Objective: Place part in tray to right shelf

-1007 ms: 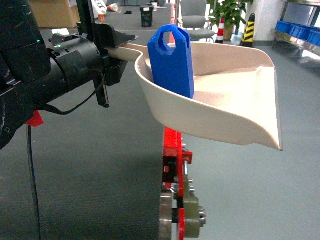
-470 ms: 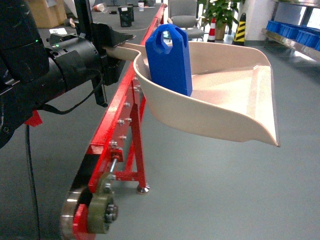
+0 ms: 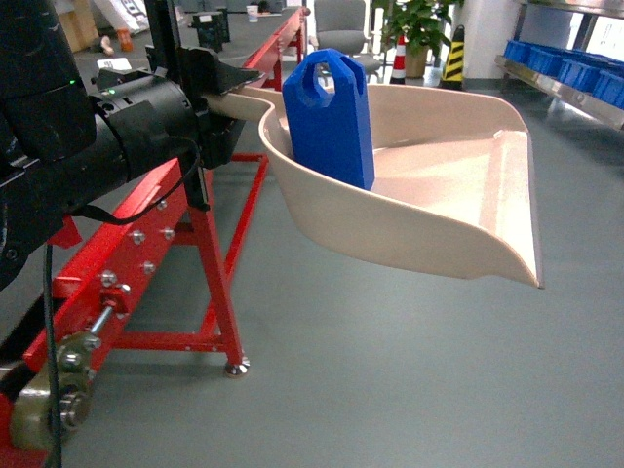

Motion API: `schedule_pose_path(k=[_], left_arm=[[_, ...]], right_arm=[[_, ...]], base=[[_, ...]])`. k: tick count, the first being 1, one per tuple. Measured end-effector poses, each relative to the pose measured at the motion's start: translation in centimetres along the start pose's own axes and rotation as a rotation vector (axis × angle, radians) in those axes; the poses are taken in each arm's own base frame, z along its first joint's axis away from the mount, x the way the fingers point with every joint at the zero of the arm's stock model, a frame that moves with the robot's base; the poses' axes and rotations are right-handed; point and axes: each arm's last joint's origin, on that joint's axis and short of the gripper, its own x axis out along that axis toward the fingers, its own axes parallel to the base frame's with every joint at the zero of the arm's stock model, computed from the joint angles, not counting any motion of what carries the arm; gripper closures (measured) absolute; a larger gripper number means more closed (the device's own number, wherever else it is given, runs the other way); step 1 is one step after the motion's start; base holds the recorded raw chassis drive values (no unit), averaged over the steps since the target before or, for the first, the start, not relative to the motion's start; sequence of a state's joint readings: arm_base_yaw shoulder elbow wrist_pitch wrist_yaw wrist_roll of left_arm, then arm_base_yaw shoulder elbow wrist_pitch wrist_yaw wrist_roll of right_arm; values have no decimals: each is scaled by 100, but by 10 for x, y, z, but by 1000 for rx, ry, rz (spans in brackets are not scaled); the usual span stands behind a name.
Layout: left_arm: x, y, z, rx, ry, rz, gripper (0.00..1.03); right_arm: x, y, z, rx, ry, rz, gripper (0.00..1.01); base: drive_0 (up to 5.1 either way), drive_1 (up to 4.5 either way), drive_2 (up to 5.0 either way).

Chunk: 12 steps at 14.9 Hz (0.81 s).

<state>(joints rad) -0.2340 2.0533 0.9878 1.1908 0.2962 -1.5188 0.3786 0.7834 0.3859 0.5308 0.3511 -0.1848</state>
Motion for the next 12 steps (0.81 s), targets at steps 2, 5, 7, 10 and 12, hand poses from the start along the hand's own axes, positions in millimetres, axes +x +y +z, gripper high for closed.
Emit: schedule_pose_path(k=[2, 5, 7, 10, 12], left_arm=[[0, 0, 0, 0, 2, 0, 91], [0, 0, -1, -1, 4, 0, 91], [0, 0, 0, -1, 2, 1, 91], [0, 1, -1, -1, 4, 4, 91], [1, 0, -2, 0, 5, -2, 91]], right_arm=[[0, 0, 0, 0, -1, 0, 3], [0, 0, 0, 0, -1, 0, 3], [0, 0, 0, 0, -1, 0, 3], [0, 0, 0, 0, 0, 0, 3], [0, 0, 0, 0, 0, -2, 3]], base=[[505, -240, -240], [505, -240, -240], [505, -240, -240], [508, -237, -237], [509, -236, -236]])
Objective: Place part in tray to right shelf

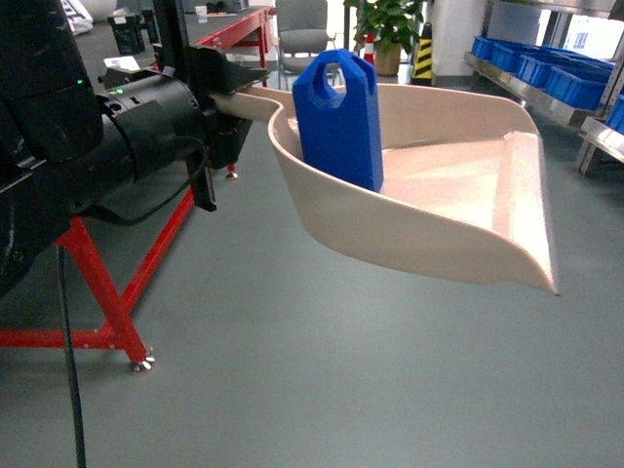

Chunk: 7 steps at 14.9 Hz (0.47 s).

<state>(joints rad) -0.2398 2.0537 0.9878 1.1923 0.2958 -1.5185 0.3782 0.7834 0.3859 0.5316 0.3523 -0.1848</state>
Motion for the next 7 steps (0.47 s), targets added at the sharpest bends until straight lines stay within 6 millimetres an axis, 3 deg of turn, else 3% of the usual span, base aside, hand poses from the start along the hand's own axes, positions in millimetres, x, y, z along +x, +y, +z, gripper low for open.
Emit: schedule_pose_path(k=[7], left_arm=[[-1, -1, 0, 2, 7, -7, 91]], right_arm=[[0, -1, 1, 2, -6, -4, 3]], base=[[509, -236, -236]])
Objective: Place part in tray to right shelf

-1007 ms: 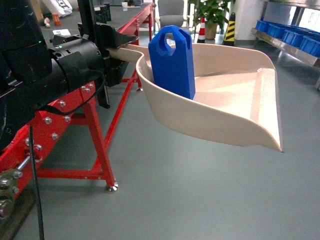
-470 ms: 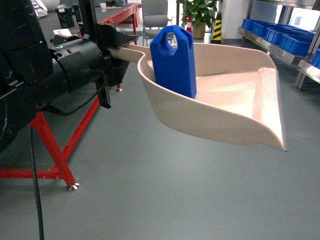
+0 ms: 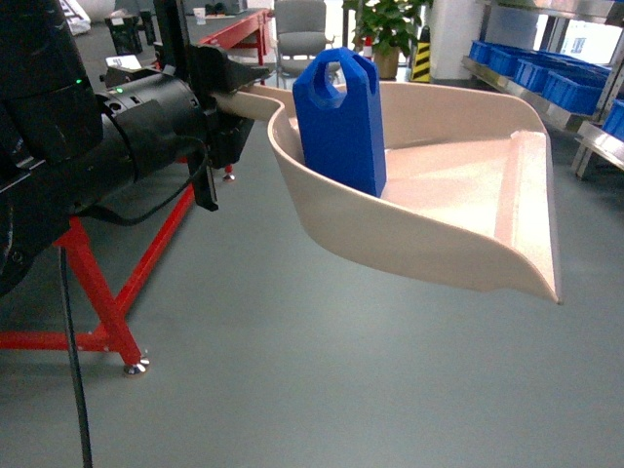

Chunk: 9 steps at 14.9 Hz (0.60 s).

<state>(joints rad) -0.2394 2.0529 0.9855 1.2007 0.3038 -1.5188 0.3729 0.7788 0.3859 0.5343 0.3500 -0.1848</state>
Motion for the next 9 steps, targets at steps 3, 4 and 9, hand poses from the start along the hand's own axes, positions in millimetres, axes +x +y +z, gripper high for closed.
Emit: schedule_pose_path(k=[3, 4, 9], left_arm=[[-1, 2, 2, -3, -11, 15, 91], [-1, 1, 2, -3, -13, 12, 91], [0, 1, 1, -2, -9, 8, 91]], right_arm=[[0, 0, 0, -1, 3, 3, 3], [0, 0, -1, -2, 4, 2, 3], [1, 1, -1, -3, 7, 3, 3]], base=[[509, -236, -236], [509, -236, -236], [509, -236, -236]])
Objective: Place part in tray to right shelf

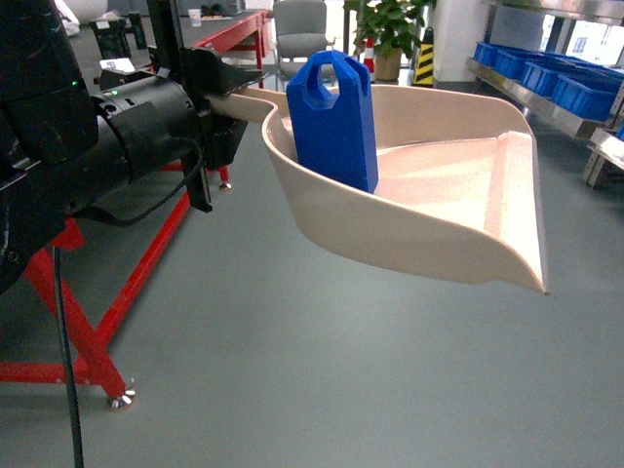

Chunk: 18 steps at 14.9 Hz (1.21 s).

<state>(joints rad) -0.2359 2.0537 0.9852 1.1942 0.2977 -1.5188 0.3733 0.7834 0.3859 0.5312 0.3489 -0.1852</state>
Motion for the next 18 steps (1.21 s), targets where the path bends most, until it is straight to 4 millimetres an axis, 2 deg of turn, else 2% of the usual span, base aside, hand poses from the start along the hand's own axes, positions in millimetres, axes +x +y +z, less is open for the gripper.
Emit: schedule_pose_path(k=[4, 18], left_arm=[[0, 0, 0, 0, 2, 0, 91], [0, 1, 0, -1, -1, 6, 91]], right_arm=[[0, 0, 0, 0, 2, 0, 3], [0, 0, 0, -1, 3, 2, 3]], base=[[509, -236, -236], [1, 427, -426]])
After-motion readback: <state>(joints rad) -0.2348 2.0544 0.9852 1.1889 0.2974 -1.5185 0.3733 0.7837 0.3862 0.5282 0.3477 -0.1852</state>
